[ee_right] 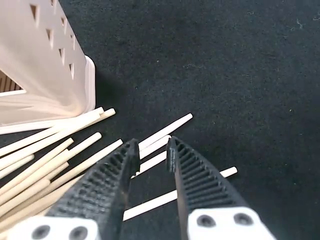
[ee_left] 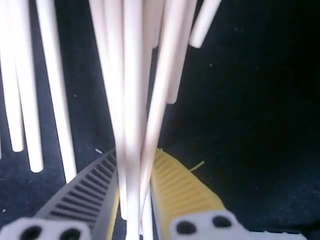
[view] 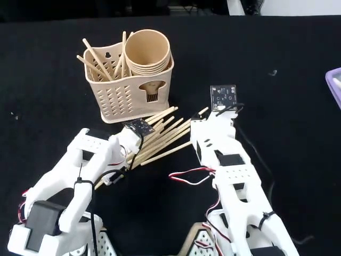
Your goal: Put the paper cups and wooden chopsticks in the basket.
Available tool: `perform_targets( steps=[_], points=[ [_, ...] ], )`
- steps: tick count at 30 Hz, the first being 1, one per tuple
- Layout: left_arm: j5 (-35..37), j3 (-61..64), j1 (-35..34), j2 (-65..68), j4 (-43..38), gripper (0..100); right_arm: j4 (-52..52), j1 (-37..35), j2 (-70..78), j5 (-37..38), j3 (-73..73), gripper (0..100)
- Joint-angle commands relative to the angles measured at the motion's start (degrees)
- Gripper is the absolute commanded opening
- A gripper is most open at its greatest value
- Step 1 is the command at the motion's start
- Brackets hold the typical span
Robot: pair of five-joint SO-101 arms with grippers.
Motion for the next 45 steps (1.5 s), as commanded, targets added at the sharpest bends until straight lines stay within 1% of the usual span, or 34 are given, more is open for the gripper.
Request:
perform_targets(
  steps=[1, 5, 9, 13, 16, 19, 25, 31, 33, 37, 41, 43, 45],
  points=[
    [-4.48, -0.48, -0.22, -0.7, 3.96, 3, -1.23, 1.23, -1.98, 0.09, -0.31, 10.2],
    [-9.41, -0.92, -2.24, -0.7, 7.12, 3, -1.23, 1.23, -1.98, 0.09, -0.31, 10.2],
    [-12.92, -0.92, -6.55, -0.7, 7.12, 3, -1.23, 1.23, -1.98, 0.09, -0.31, 10.2],
    [-12.75, -2.68, -7.78, -0.7, 7.3, 4, -1.23, 1.14, -1.98, 0.09, -0.31, 10.2],
    [-12.13, -4.18, -7.78, -0.7, 7.56, 12, -1.23, 1.14, -1.98, 0.09, -0.31, 10.2],
    [-9.32, -5.58, -7.52, -0.7, 7.47, 18, -1.23, 1.14, -1.98, 0.09, -0.31, 10.2],
    [-8.44, -7.87, -7.16, -0.09, 6.33, 16, -1.23, 1.14, -1.98, 0.09, -0.31, 10.2],
    [-1.05, -2.24, -6.99, 0.0, -6.33, 15, -1.23, 1.14, -1.98, 0.09, -0.31, 10.2],
    [0.26, -0.57, -5.76, 0.0, -8.53, 15, -1.23, 1.14, -1.98, 0.09, -0.31, 10.2],
    [0.79, 0.22, -3.3, -0.44, -8.7, 15, -1.23, 1.14, -1.98, 0.09, -0.31, 10.2],
    [0.79, 0.22, -2.42, -0.35, -8.62, 15, -1.23, 1.14, -1.98, 0.09, -0.31, 10.2],
    [0.79, 0.31, -2.42, -0.09, -8.62, 11, -1.23, 1.14, -1.98, 0.09, -0.31, 10.2],
    [0.79, 0.31, -2.42, 0.0, -8.18, 3, -1.23, 1.14, -1.98, 0.09, -0.31, 10.2]
  ],
)
